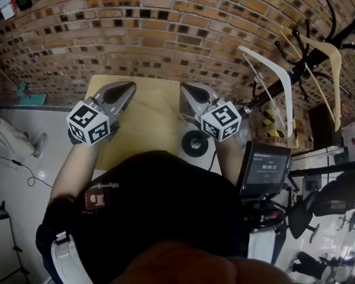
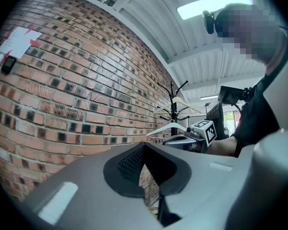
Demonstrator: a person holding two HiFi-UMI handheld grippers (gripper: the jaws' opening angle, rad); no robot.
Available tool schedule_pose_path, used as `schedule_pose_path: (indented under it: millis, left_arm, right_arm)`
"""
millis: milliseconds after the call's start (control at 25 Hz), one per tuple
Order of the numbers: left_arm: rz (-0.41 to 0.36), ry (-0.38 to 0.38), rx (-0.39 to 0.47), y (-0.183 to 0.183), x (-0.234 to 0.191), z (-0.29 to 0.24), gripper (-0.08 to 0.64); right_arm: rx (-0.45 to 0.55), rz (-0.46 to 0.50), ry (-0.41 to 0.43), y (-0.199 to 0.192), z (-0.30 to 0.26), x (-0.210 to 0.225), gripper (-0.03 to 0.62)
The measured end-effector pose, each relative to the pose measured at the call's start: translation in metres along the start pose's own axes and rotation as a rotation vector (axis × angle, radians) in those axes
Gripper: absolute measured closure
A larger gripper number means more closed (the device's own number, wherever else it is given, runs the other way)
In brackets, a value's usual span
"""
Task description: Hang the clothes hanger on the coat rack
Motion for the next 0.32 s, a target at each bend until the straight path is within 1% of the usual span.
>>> schedule_pose_path:
  millis: [320]
  left_arm:
    - [0.006,-0.016,-0.014,-0.0025,0.0051,-0.007,0.565]
  right_arm:
    - [-0.006,0.001,-0.007,-0.0017,0.0048,0.0031,0.581]
Point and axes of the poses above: the fingertips, and each gripper's own axes: z backward along the fingers, x to its right, y out of its top, the point moved 7 cm from there along z, backward along the fingers, and after that the axes turned 12 degrees about z, right-handed, at the moved point
